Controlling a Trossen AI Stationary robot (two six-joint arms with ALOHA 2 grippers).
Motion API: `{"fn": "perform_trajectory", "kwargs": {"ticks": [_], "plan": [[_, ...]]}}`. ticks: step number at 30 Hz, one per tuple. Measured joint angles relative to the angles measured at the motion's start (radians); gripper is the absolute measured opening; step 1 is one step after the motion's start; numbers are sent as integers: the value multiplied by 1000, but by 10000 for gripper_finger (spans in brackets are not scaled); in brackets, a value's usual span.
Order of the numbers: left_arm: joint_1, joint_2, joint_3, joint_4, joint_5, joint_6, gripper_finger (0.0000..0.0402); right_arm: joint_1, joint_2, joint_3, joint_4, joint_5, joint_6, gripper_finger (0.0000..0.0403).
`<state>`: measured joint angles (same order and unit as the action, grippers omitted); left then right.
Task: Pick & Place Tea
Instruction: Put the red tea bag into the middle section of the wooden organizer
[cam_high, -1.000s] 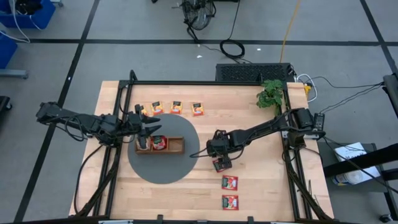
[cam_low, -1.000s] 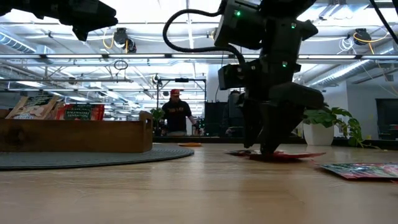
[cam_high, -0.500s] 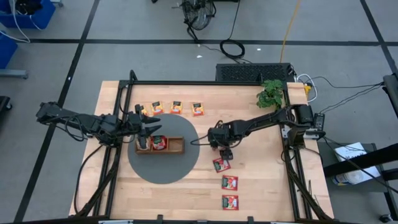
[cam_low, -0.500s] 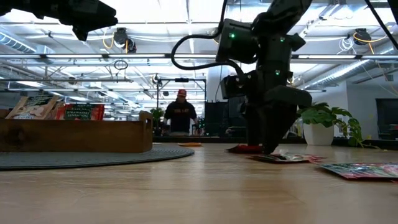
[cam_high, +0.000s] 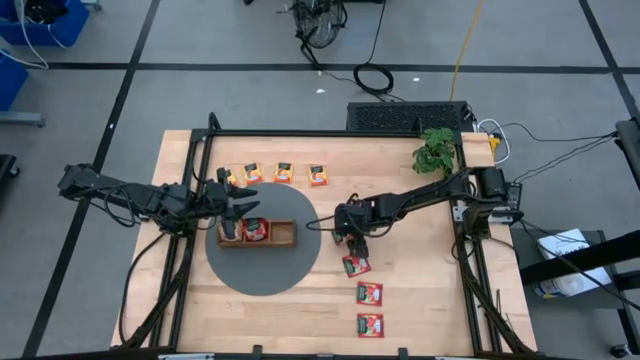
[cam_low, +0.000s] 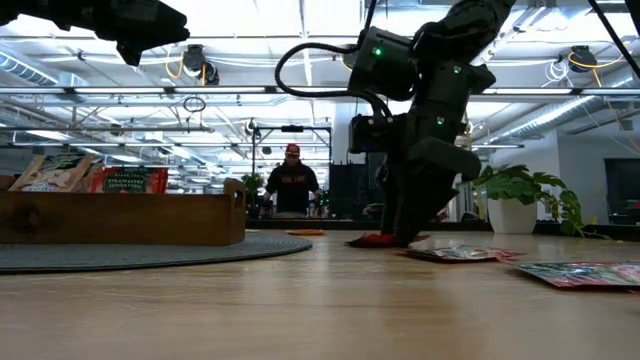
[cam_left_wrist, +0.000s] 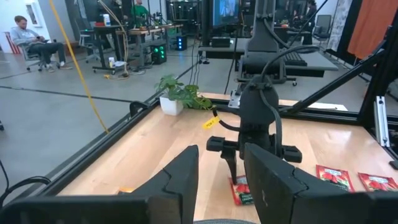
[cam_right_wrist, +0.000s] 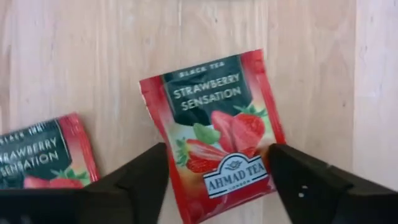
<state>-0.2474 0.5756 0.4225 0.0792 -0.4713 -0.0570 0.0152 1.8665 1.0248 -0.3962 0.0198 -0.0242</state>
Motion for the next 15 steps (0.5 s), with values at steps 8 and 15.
{"fn": "perform_trajectory", "kwargs": {"ticks": [8, 15], "plan": [[0, 0, 0, 0, 0, 0, 132, 0, -1, -94, 130, 10, 55, 73], [0, 0, 0, 0, 0, 0, 131, 2, -6, -122, 167, 33, 99, 11]]}}
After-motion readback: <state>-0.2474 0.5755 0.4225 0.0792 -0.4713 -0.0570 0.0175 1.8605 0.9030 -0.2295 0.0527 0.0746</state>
